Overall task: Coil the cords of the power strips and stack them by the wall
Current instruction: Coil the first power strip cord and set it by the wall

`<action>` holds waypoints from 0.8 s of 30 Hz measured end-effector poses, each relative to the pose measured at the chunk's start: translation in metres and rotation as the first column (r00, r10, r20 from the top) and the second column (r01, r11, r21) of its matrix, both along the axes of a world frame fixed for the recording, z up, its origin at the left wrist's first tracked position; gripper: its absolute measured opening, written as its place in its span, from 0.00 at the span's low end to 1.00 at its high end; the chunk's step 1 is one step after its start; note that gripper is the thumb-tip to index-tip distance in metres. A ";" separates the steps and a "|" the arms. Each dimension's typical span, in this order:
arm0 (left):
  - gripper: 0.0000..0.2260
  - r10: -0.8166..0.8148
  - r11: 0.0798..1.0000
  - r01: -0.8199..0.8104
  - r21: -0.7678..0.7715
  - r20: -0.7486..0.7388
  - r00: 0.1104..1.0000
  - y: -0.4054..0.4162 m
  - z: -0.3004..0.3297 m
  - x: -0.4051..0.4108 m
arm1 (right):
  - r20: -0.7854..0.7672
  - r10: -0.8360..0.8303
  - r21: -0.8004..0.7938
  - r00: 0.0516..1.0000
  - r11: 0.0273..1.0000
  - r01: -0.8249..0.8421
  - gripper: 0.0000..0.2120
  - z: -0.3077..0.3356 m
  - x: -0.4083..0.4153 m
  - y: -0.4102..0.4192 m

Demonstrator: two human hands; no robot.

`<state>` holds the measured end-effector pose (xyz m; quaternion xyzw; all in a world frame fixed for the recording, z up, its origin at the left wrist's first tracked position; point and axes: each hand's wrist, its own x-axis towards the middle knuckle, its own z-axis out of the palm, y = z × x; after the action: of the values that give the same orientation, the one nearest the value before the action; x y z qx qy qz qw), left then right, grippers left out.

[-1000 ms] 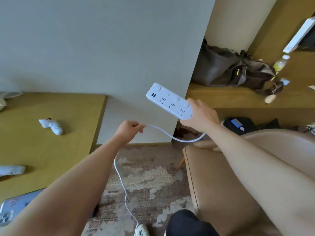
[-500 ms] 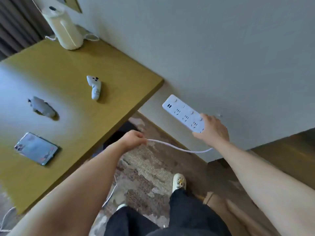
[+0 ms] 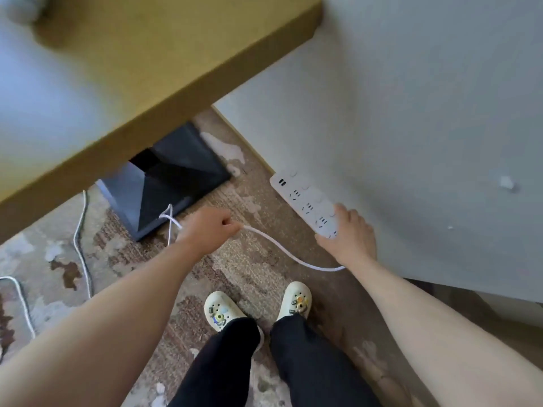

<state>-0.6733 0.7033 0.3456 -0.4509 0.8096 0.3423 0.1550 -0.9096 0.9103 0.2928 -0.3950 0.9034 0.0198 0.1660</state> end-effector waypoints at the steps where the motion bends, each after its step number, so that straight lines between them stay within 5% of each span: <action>1: 0.15 -0.012 1.000 0.012 0.000 -0.001 1.000 0.000 -0.029 -0.003 | 0.009 0.005 0.014 1.000 1.000 -0.005 0.36 -0.031 -0.003 0.000; 7: 0.17 -0.081 0.993 0.084 -0.077 0.032 0.996 0.023 -0.189 -0.003 | 0.091 -0.040 -0.003 0.995 0.999 0.041 0.31 -0.203 -0.017 0.015; 12: 0.13 -0.319 0.943 0.331 -0.016 0.230 0.919 0.047 -0.278 0.018 | 0.097 -0.050 -0.054 0.994 0.997 0.056 0.34 -0.307 -0.020 0.022; 18: 0.12 -0.465 0.866 0.499 0.007 0.374 0.802 0.063 -0.343 0.020 | 0.087 -0.009 0.027 0.996 1.000 0.007 0.35 -0.388 -0.021 0.027; 24: 0.11 -0.442 0.862 0.502 -0.074 0.376 0.814 0.046 -0.396 -0.023 | 0.003 0.077 0.053 0.997 0.996 -0.077 0.38 -0.433 -0.038 -0.001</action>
<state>-0.6967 0.7497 -0.0499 -0.2996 0.8821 0.1379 0.3362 -0.9478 0.9095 -0.1403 -0.4250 0.8865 0.0501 0.1759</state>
